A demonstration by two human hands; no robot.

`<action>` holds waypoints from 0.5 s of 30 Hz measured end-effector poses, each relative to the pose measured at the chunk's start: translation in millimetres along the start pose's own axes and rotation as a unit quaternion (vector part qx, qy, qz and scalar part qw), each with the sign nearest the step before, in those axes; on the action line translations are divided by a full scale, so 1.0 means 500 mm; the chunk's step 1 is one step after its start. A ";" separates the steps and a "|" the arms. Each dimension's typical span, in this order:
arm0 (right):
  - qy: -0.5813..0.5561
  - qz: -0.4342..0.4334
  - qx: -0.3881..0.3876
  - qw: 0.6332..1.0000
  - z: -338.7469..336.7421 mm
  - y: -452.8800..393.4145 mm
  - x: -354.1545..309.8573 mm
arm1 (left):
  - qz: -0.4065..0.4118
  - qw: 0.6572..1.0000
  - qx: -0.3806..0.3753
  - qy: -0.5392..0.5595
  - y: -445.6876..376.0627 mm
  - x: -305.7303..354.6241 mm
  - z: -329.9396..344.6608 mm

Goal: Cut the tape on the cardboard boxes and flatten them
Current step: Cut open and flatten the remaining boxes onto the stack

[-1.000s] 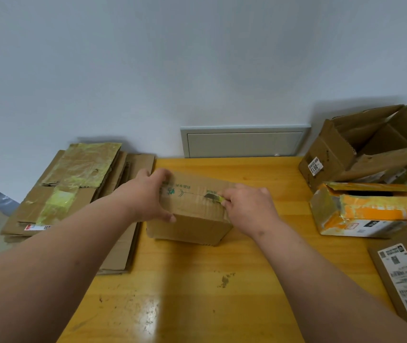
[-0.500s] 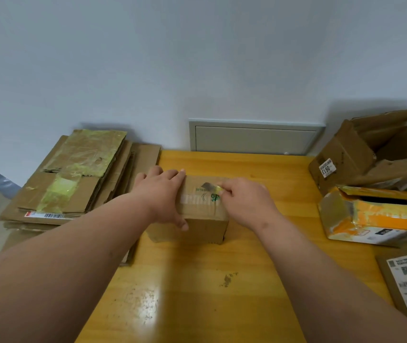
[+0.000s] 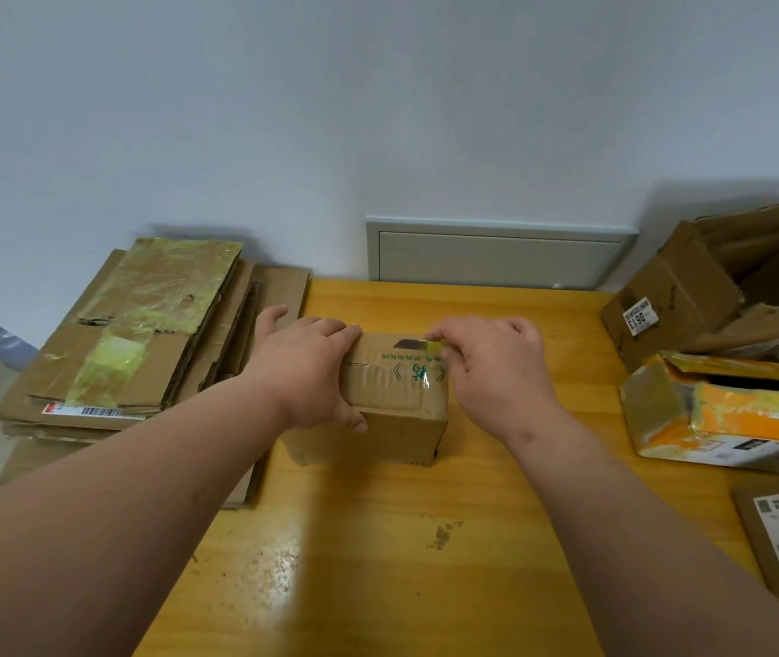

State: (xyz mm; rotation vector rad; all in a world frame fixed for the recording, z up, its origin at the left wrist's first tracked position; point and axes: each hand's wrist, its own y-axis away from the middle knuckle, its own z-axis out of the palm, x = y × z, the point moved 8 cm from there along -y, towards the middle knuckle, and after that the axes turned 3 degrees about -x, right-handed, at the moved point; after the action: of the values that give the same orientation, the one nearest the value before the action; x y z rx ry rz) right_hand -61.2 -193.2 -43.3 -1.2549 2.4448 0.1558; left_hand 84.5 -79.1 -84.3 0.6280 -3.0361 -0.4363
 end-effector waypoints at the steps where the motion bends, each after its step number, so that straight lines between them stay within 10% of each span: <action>1: 0.028 -0.014 -0.003 1.000 0.004 -0.001 -0.011 | 0.001 1.000 -0.001 0.001 0.000 0.000 0.001; 15: 0.119 -0.145 -0.048 0.981 0.043 -0.016 -0.115 | -0.010 1.000 -0.029 -0.007 0.007 -0.010 0.008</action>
State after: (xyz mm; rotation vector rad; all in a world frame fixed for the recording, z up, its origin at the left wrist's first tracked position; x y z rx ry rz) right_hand -18.4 -148.7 -40.4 -1.7449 2.4344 0.0459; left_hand 87.7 -73.1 -87.2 0.6571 -3.0196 -0.5290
